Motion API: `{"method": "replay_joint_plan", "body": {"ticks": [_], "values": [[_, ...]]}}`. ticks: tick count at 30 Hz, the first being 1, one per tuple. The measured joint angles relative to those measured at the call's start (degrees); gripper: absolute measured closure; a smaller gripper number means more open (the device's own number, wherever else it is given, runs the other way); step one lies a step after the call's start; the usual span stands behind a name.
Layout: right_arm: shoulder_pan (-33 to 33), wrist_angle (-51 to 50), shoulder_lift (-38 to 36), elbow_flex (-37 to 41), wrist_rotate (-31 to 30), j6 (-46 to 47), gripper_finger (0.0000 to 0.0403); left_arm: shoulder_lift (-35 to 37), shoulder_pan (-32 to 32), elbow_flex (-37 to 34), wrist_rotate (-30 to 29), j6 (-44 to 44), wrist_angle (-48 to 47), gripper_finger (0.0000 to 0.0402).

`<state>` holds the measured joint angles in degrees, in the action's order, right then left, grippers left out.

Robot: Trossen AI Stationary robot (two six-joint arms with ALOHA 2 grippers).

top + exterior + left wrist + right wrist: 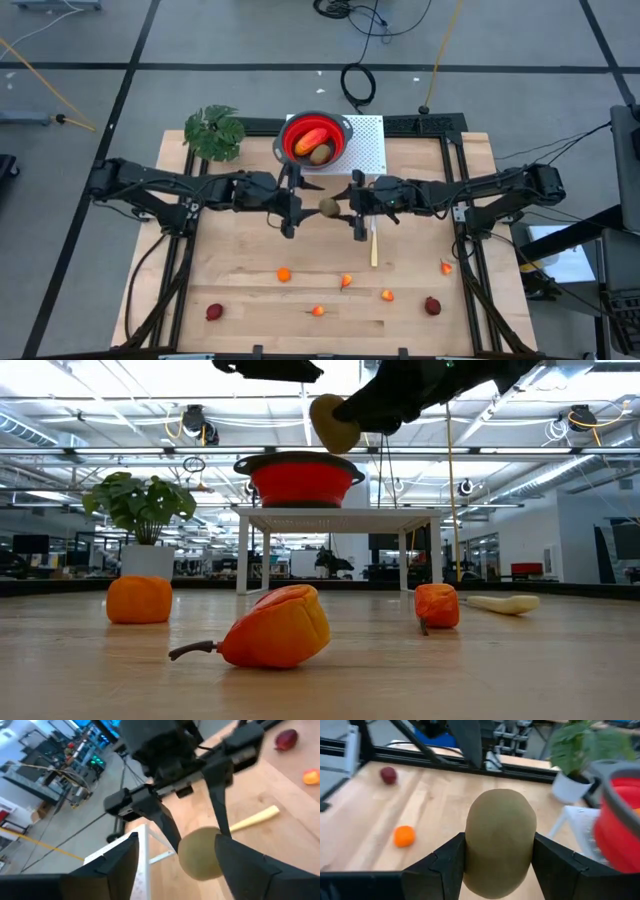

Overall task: Pick & Place Fruit
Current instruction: Put the green kiwi into the red strainer bowl on the shelf

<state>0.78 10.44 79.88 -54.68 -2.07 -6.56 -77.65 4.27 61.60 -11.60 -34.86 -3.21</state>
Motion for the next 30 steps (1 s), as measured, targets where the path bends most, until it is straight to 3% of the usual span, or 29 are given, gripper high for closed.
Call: {"method": "replay_joint_plan", "body": {"ticks": [6, 20, 30], "values": [[-0.09, -0.24, 0.0, 0.0, 6.39, 1.47, 0.0211, -0.45, 1.99, 0.0, 0.16, -0.83, -1.37, 0.0122], [-0.07, 0.57, 0.0, 0.06, 19.9, 13.28, 0.0211, -3.72, 6.46, -0.02, 2.82, -0.86, 0.97, 0.0128], [0.76, 0.44, 0.0, 0.04, 23.31, 18.33, 0.0213, -6.3, 7.15, -0.02, 5.72, -0.93, 5.43, 0.0128]]}}
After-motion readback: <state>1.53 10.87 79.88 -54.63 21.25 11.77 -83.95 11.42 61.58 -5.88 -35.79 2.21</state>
